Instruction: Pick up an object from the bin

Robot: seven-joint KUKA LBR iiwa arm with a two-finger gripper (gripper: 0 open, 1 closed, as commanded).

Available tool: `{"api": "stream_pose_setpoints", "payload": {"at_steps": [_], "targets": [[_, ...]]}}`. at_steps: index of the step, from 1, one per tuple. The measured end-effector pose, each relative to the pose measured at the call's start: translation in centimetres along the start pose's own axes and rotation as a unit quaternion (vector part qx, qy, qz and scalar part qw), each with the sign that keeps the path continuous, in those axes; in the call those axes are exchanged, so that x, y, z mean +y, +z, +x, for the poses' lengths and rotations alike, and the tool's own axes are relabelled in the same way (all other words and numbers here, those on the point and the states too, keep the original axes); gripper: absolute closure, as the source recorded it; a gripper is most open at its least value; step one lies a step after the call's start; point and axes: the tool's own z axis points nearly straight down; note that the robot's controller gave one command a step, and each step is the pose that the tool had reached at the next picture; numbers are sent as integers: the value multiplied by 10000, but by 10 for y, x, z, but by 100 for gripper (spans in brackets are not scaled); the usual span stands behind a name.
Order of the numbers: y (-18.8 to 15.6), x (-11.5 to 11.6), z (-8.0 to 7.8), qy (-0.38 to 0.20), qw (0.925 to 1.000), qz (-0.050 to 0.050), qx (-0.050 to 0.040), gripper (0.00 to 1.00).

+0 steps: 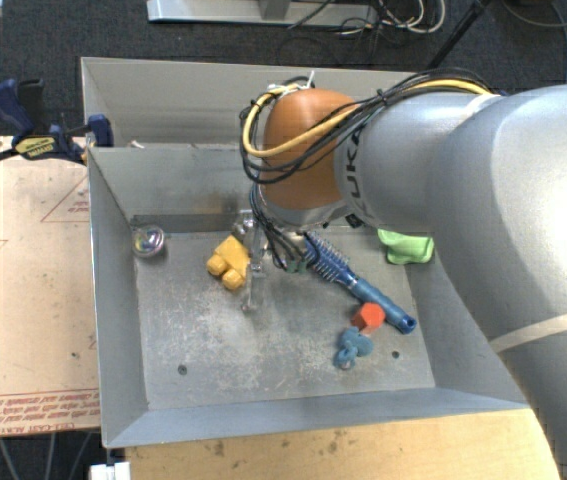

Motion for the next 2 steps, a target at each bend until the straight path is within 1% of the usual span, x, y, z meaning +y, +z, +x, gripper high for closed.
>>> {"api": "stream_pose_setpoints", "payload": {"at_steps": [1, 2], "targets": [[-1, -3, -1, 29, 10000, 4, -4, 100], [0, -4, -1, 33, 10000, 5, -4, 0]]}}
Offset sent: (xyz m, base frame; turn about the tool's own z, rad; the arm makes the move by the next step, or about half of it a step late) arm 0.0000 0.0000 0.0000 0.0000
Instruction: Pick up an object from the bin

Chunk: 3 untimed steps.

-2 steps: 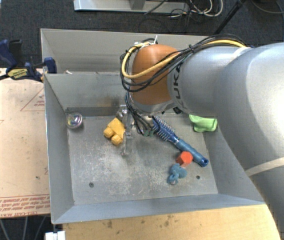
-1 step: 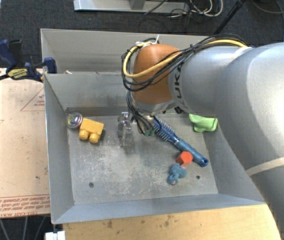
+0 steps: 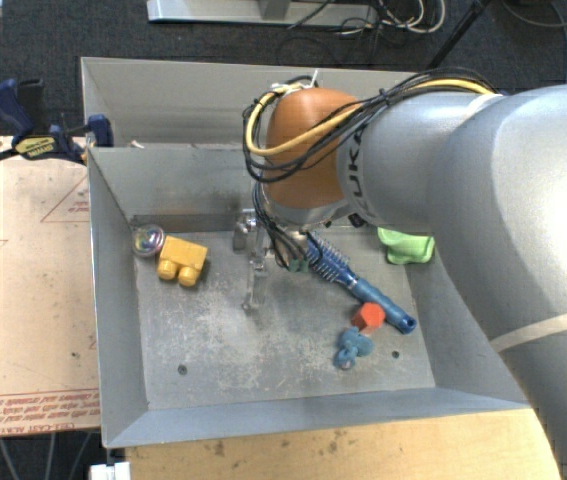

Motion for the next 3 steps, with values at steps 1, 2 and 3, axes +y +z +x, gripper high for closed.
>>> {"api": "stream_pose_setpoints", "payload": {"at_steps": [1, 2, 3], "targets": [[0, 72, 1, 1448, 9895, -12, -5, 0], [-1, 70, 0, 1458, 9893, -5, -12, 100], [-54, 80, 38, 1324, 9912, 3, -1, 100]]}}
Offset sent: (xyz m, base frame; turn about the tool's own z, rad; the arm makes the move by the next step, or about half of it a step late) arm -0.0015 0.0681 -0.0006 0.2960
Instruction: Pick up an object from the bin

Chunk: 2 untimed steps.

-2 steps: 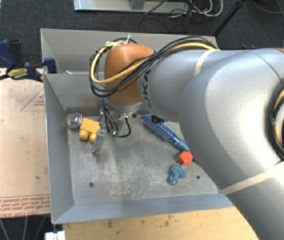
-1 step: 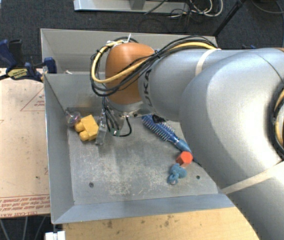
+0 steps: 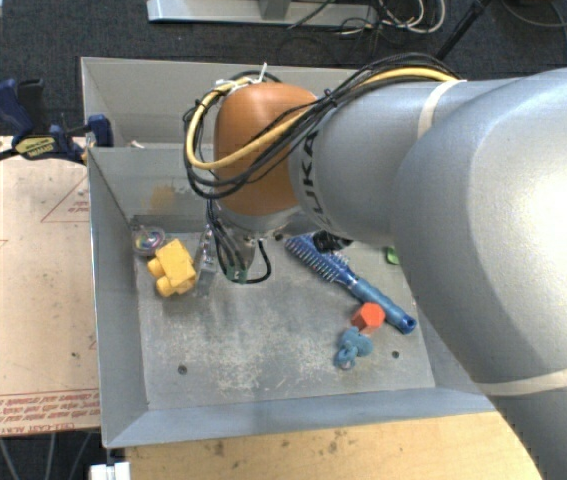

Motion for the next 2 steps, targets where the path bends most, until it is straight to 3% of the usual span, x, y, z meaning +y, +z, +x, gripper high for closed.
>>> {"api": "stream_pose_setpoints", "payload": {"at_steps": [1, 2], "targets": [[3, 0, -1, 6, 10000, 6, 7, 0], [55, 31, -7, -56, 10000, -17, -31, 0]]}}
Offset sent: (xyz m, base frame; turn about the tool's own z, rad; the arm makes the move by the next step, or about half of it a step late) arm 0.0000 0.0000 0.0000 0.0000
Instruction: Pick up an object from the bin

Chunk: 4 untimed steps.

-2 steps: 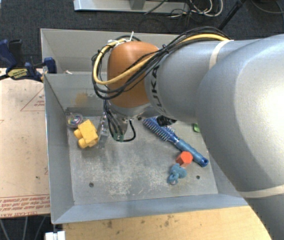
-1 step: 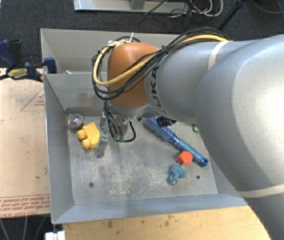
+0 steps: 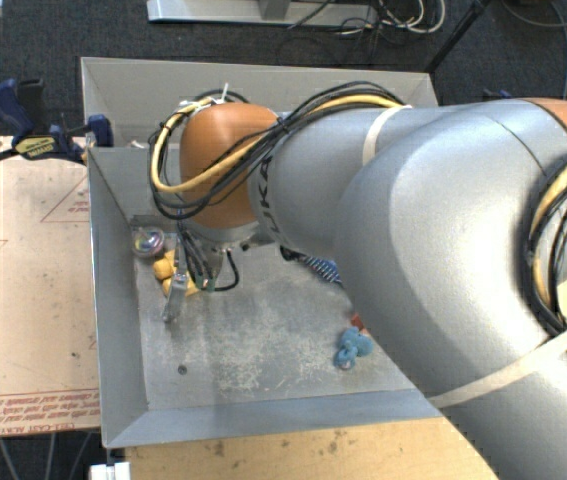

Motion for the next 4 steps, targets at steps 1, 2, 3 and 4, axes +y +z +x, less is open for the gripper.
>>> {"api": "stream_pose_setpoints", "payload": {"at_steps": [1, 2, 3, 4], "targets": [[-3, 0, 0, 8, 10000, -6, 9, 100], [-149, -2, -27, -111, 9999, -9, -16, 100], [-143, -2, -25, -119, 9999, 18, 24, 0], [-12, -13, -24, 410, 9991, 42, 64, 0]]}}
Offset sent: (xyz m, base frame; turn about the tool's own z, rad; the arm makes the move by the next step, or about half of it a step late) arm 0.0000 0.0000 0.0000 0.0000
